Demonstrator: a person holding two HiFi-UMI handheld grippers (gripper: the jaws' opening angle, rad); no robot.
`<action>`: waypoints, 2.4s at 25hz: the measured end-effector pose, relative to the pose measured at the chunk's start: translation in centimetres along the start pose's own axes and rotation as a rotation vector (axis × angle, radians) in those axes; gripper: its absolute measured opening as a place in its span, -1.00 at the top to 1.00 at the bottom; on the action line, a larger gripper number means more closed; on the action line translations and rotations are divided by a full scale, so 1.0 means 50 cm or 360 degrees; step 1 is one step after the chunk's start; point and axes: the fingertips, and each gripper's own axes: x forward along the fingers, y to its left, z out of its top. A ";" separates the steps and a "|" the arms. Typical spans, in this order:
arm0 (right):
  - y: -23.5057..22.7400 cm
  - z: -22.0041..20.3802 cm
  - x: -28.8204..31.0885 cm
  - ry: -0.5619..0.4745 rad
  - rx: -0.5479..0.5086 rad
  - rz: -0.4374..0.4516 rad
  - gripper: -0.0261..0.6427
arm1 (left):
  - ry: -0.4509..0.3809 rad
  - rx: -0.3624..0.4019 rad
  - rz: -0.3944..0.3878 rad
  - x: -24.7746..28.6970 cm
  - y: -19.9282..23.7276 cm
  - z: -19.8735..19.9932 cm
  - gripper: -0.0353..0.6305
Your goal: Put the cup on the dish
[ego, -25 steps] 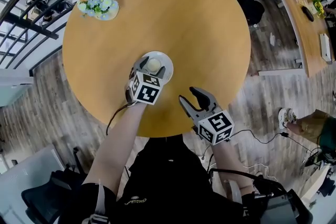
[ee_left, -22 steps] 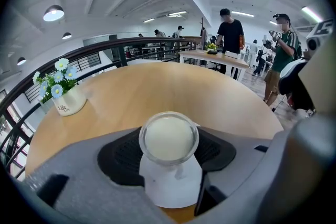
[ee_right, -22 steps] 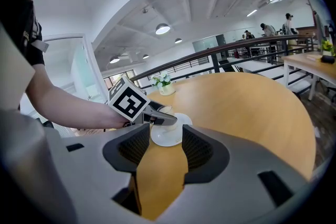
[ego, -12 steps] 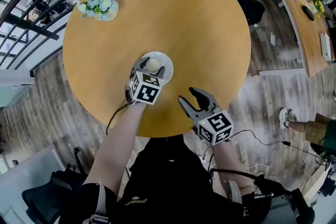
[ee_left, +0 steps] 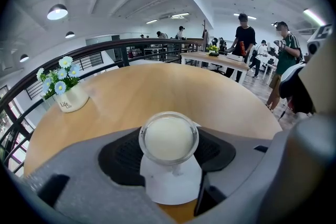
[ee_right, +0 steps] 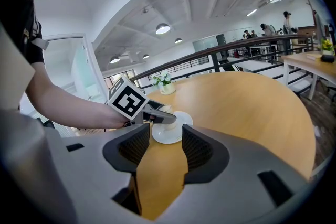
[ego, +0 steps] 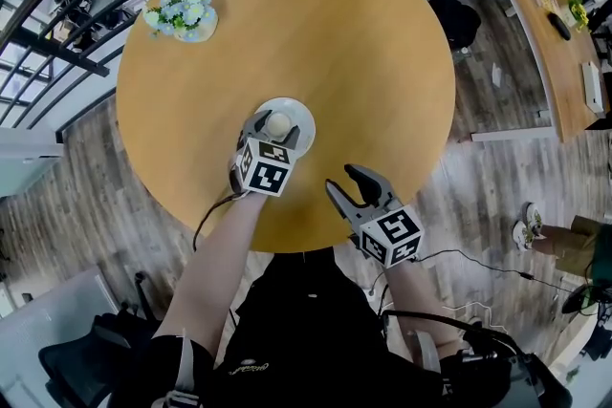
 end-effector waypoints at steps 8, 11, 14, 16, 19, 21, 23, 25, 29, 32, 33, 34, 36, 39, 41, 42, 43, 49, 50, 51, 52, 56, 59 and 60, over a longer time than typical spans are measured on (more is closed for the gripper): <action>0.007 0.006 -0.006 -0.0016 -0.0018 0.0000 0.35 | -0.0041 -0.0023 -0.0006 -0.020 -0.007 0.000 0.10; 0.013 0.013 -0.012 -0.0026 -0.0030 0.0006 0.35 | -0.0067 -0.0034 0.0000 -0.037 -0.010 0.007 0.10; 0.020 0.022 -0.015 -0.0043 -0.0043 0.0014 0.35 | -0.0108 -0.0049 0.0005 -0.058 -0.010 0.019 0.10; 0.025 0.029 -0.016 -0.0051 -0.0056 0.0017 0.35 | -0.0134 -0.0064 0.0000 -0.074 -0.010 0.025 0.10; 0.036 0.039 -0.021 -0.0068 -0.0076 0.0024 0.35 | -0.0180 -0.0085 0.0002 -0.102 -0.009 0.036 0.10; 0.040 0.049 -0.026 -0.0085 -0.0091 0.0028 0.35 | -0.0219 -0.0083 0.0010 -0.123 -0.010 0.050 0.10; 0.044 0.061 -0.034 -0.0101 -0.0106 0.0030 0.35 | -0.0250 -0.0081 0.0015 -0.148 -0.011 0.064 0.10; 0.053 0.075 -0.042 -0.0115 -0.0120 0.0032 0.35 | -0.0278 -0.0091 0.0006 -0.179 -0.013 0.078 0.10; 0.081 0.120 -0.051 -0.0169 -0.0173 0.0038 0.35 | -0.0375 -0.0091 -0.0010 -0.251 -0.005 0.111 0.10; 0.099 0.167 -0.065 -0.0242 -0.0234 0.0039 0.35 | -0.0454 -0.0091 -0.0015 -0.306 -0.007 0.136 0.10; 0.105 0.180 -0.071 -0.0264 -0.0249 0.0040 0.35 | -0.0475 -0.0095 -0.0017 -0.325 -0.012 0.141 0.10; 0.110 0.193 -0.078 -0.0286 -0.0263 0.0041 0.35 | -0.0494 -0.0095 -0.0017 -0.342 -0.018 0.145 0.10; 0.119 0.220 -0.093 -0.0329 -0.0291 0.0043 0.35 | -0.0528 -0.0090 -0.0029 -0.372 -0.036 0.157 0.10; 0.128 0.258 -0.113 -0.0393 -0.0339 0.0047 0.35 | -0.0554 -0.0057 -0.0067 -0.399 -0.065 0.176 0.10; 0.134 0.277 -0.125 -0.0425 -0.0367 0.0048 0.35 | -0.0571 -0.0030 -0.0083 -0.412 -0.082 0.187 0.10; 0.137 0.283 -0.130 -0.0439 -0.0378 0.0050 0.35 | -0.0583 -0.0022 -0.0086 -0.420 -0.089 0.190 0.10; 0.142 0.287 -0.135 -0.0450 -0.0388 0.0052 0.35 | -0.0594 -0.0013 -0.0087 -0.429 -0.095 0.192 0.10; 0.157 0.295 -0.155 -0.0503 -0.0403 0.0055 0.35 | -0.0591 0.0027 -0.0084 -0.465 -0.110 0.180 0.10; 0.159 0.296 -0.157 -0.0507 -0.0409 0.0057 0.35 | -0.0592 0.0029 -0.0078 -0.469 -0.110 0.180 0.10; 0.160 0.297 -0.158 -0.0509 -0.0418 0.0058 0.35 | -0.0597 0.0030 -0.0071 -0.473 -0.109 0.182 0.10; 0.161 0.299 -0.157 -0.0511 -0.0426 0.0060 0.35 | -0.0606 0.0029 -0.0063 -0.477 -0.107 0.186 0.10; 0.173 0.301 -0.147 -0.0508 -0.0448 0.0069 0.35 | -0.0632 0.0032 -0.0031 -0.498 -0.093 0.196 0.10; 0.184 0.300 -0.138 -0.0497 -0.0467 0.0080 0.35 | -0.0642 0.0016 -0.0027 -0.510 -0.083 0.197 0.10; 0.185 0.300 -0.137 -0.0495 -0.0471 0.0081 0.35 | -0.0642 0.0017 -0.0026 -0.511 -0.082 0.198 0.10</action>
